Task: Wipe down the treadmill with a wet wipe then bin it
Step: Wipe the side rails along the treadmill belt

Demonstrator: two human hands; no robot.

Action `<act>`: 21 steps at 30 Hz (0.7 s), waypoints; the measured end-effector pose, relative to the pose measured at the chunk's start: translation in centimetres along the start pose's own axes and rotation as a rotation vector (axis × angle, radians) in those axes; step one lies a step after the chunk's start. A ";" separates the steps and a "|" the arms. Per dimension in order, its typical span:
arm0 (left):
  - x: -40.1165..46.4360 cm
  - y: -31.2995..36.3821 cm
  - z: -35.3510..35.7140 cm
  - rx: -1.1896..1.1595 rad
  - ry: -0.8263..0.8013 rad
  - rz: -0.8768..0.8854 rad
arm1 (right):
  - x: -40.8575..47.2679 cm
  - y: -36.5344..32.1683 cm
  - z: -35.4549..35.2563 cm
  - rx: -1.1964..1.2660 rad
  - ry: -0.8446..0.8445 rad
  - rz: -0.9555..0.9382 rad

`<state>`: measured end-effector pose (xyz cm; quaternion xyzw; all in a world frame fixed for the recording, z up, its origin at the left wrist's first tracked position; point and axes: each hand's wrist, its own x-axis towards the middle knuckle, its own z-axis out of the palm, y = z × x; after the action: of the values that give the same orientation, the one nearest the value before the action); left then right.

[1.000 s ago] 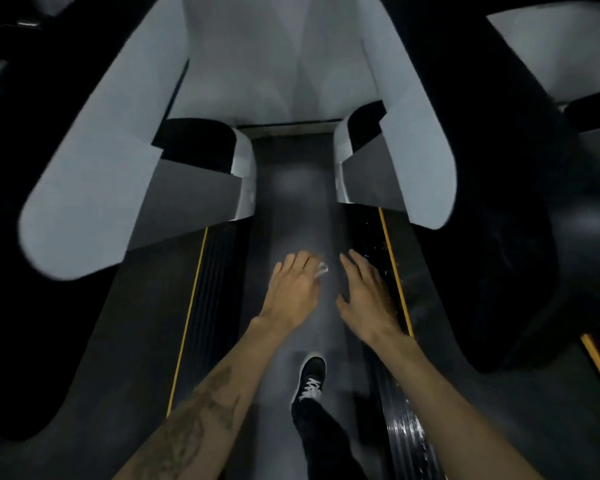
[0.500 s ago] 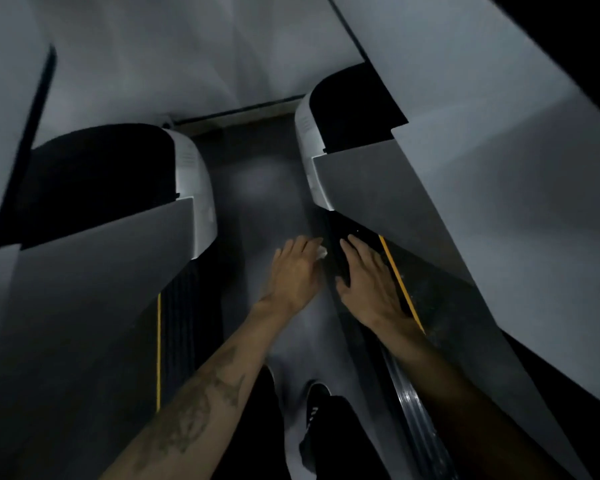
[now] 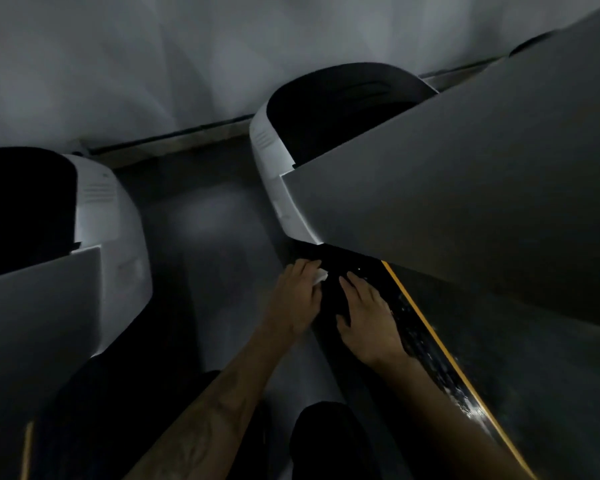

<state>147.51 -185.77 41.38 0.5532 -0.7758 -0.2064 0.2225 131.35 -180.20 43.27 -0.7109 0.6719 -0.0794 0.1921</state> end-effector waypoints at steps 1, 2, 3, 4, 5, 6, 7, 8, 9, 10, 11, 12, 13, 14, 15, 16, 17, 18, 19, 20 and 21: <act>1.1 -1.4 1.7 -0.007 0.004 0.003 | 1.2 0.9 1.5 -0.004 0.002 0.010; 2.1 -2.7 3.6 -0.019 0.011 0.008 | 2.4 1.8 3.1 -0.007 0.011 0.018; 3.1 -3.8 5.3 -0.026 0.018 0.014 | 3.6 2.6 4.4 -0.014 0.023 0.023; 4.1 -4.9 6.9 -0.032 0.028 0.018 | 4.8 3.3 5.7 -0.024 0.038 0.025; 4.9 -5.7 8.4 -0.039 0.033 0.023 | 5.8 4.0 6.8 -0.034 0.050 0.025; 5.8 -6.4 9.6 -0.050 0.040 0.031 | 6.7 4.7 7.8 -0.042 0.062 0.024; 6.6 -6.9 10.7 -0.061 0.050 0.041 | 7.5 5.3 8.6 -0.050 0.077 0.023; 7.3 -7.4 11.8 -0.071 0.062 0.055 | 8.3 6.0 9.4 -0.056 0.090 0.025; 8.0 -7.9 12.7 -0.073 0.074 0.074 | 8.9 6.6 10.1 -0.058 0.101 0.035; 8.6 -8.3 13.7 -0.079 0.081 0.086 | 9.4 7.3 10.7 -0.056 0.110 0.046; 9.1 -8.7 14.5 -0.090 0.080 0.092 | 9.7 7.8 11.2 -0.053 0.124 0.055; 9.5 -9.0 15.3 -0.105 0.077 0.100 | 10.0 8.3 11.8 -0.050 0.141 0.059; 9.8 -9.2 16.0 -0.114 0.070 0.114 | 10.3 8.7 12.3 -0.049 0.159 0.057; 10.1 -9.5 16.6 -0.117 0.059 0.136 | 10.6 9.0 12.7 -0.043 0.180 0.050; 10.4 -9.7 17.1 -0.118 0.039 0.154 | 10.9 9.2 13.1 -0.033 0.201 0.043; 10.5 -9.8 17.5 -0.123 0.019 0.171 | 11.1 9.4 13.5 -0.020 0.230 0.037; 10.7 -10.0 17.8 -0.131 -0.003 0.184 | 11.2 9.6 13.9 -0.007 0.262 0.032; 10.8 -10.1 17.9 -0.147 -0.025 0.196 | 11.3 9.8 14.2 0.004 0.291 0.030; 10.8 -10.2 17.8 -0.170 -0.051 0.199 | 11.3 9.9 14.4 0.010 0.319 0.031; 10.8 -10.2 17.7 -0.192 -0.079 0.197 | 11.3 9.9 14.6 0.013 0.350 0.028; 10.9 -10.2 17.5 -0.203 -0.110 0.194 | 11.4 9.9 14.6 0.016 0.379 0.021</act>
<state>142.19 -197.93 22.59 0.4380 -0.8119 -0.2912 0.2535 128.62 -189.22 24.52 -0.6744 0.7029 -0.2153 0.0684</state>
